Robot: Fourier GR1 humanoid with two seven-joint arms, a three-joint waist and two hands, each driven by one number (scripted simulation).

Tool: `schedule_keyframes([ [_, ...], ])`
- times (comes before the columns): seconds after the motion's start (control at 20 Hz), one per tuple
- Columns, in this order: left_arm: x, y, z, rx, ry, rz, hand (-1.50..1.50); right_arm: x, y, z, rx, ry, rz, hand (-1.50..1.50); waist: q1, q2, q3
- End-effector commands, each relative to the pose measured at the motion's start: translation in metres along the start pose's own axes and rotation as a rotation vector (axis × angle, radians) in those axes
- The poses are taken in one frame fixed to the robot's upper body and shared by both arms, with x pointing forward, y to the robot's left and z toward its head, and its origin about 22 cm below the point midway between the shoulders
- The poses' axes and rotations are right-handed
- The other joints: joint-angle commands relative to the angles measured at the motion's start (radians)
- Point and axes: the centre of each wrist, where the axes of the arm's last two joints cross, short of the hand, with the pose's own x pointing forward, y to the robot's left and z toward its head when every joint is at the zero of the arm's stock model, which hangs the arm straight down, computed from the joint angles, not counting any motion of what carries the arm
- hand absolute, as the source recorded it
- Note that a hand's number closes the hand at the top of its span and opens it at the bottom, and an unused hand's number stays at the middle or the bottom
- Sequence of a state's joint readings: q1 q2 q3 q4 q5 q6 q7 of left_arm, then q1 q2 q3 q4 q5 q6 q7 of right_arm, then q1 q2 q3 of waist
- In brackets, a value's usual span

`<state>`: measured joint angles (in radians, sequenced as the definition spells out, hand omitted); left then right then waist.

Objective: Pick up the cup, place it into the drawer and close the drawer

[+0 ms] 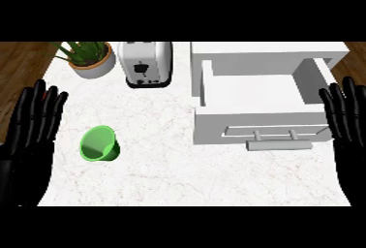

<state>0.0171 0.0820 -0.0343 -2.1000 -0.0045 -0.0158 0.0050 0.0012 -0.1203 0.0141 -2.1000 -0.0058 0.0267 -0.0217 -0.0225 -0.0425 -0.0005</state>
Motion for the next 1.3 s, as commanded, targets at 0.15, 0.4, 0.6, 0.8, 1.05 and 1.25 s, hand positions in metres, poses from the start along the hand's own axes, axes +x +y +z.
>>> schedule_keyframes([
  [0.15, 0.004, 0.036, -0.014, -0.247, -0.068, 0.114, -1.5, 0.011, 0.008, -0.001, -0.028, -0.025, -0.022, -1.5, 0.019, 0.043, -0.001],
  [0.4, -0.039, 0.066, -0.003, -0.224, 0.166, 0.348, -1.5, -0.008, 0.014, -0.008, 0.124, 0.13, -0.037, -1.5, 0.028, 0.051, -0.002],
  [0.6, -0.063, 0.086, -0.008, -0.244, 0.213, 0.379, -1.5, -0.021, -0.01, -0.022, 0.11, 0.148, -0.052, -1.5, 0.021, 0.046, 0.0],
  [0.8, -0.087, 0.106, -0.012, -0.226, 0.243, 0.319, -1.5, -0.027, -0.018, -0.03, 0.105, 0.147, -0.066, -1.5, 0.02, 0.044, 0.0],
  [1.05, -0.129, 0.113, 0.001, -0.211, 0.325, 0.295, -1.5, -0.027, -0.012, -0.037, 0.117, 0.113, -0.049, -1.5, 0.018, 0.045, 0.0],
  [1.25, -0.143, 0.104, 0.005, -0.211, 0.359, 0.274, -1.5, -0.029, -0.013, -0.041, 0.122, 0.119, -0.03, -1.5, 0.021, 0.043, 0.0],
])
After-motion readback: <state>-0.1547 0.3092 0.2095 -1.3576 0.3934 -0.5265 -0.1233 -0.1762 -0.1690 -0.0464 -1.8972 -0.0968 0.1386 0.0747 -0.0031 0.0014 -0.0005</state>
